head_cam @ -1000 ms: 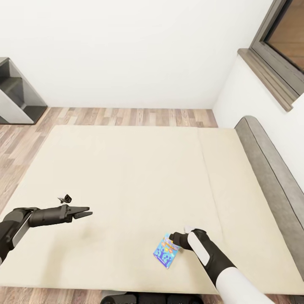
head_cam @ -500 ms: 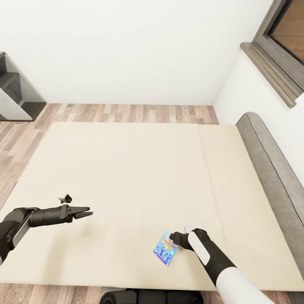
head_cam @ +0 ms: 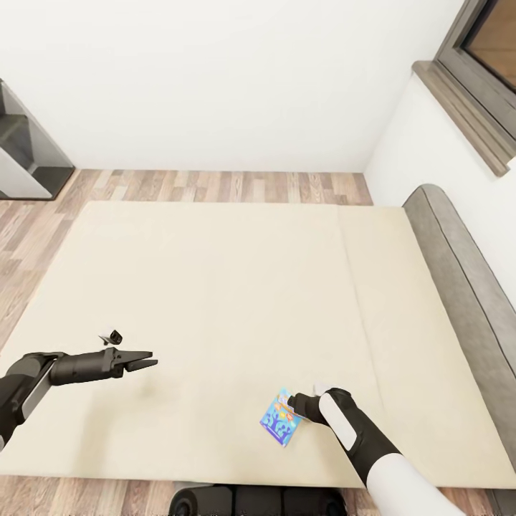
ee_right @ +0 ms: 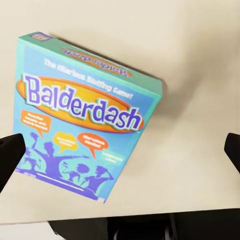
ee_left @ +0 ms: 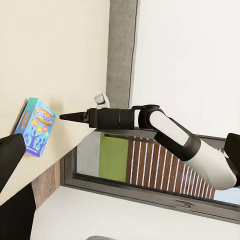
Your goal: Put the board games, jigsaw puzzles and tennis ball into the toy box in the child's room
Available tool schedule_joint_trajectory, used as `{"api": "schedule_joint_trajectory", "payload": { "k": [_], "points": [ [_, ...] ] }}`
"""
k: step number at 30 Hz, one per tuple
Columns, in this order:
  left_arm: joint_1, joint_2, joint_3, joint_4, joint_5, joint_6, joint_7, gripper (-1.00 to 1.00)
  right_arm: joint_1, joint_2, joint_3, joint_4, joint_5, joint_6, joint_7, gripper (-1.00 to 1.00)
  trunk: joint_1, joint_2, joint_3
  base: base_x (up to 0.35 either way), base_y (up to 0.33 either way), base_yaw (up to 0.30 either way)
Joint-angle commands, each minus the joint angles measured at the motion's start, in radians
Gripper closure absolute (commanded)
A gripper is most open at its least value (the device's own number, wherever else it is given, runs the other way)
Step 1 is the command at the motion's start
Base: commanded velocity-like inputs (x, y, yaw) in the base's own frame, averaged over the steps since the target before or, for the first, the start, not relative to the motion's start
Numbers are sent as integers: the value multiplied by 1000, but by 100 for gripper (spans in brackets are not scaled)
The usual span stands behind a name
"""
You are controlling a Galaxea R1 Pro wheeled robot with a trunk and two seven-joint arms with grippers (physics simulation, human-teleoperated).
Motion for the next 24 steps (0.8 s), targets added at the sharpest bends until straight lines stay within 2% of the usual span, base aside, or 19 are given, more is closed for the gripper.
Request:
{"api": "schedule_joint_trajectory", "payload": {
  "k": [1, 8, 17, 24],
  "points": [
    [-1, 1, -5, 0, 4, 11, -3, -100, 0, -1, 3, -2, -10, 0, -10, -100, 0, -2, -3, 0, 0, 0],
    [-1, 1, -5, 0, 4, 11, -3, -100, 0, 0, 5, -3, -10, -31, 5, -100, 0, -2, -14, 0, 0, 0],
    [-1, -1, -5, 0, 4, 11, -3, -100, 0, 0, 9, -7, -2, -46, 121, -100, 0, -2, -29, 0, 0, 0],
    [-1, -3, -7, 0, 4, 11, -3, -100, -1, -1, 11, -9, 4, -46, 148, -100, 0, -2, -41, 0, 0, 0]
  ]
}}
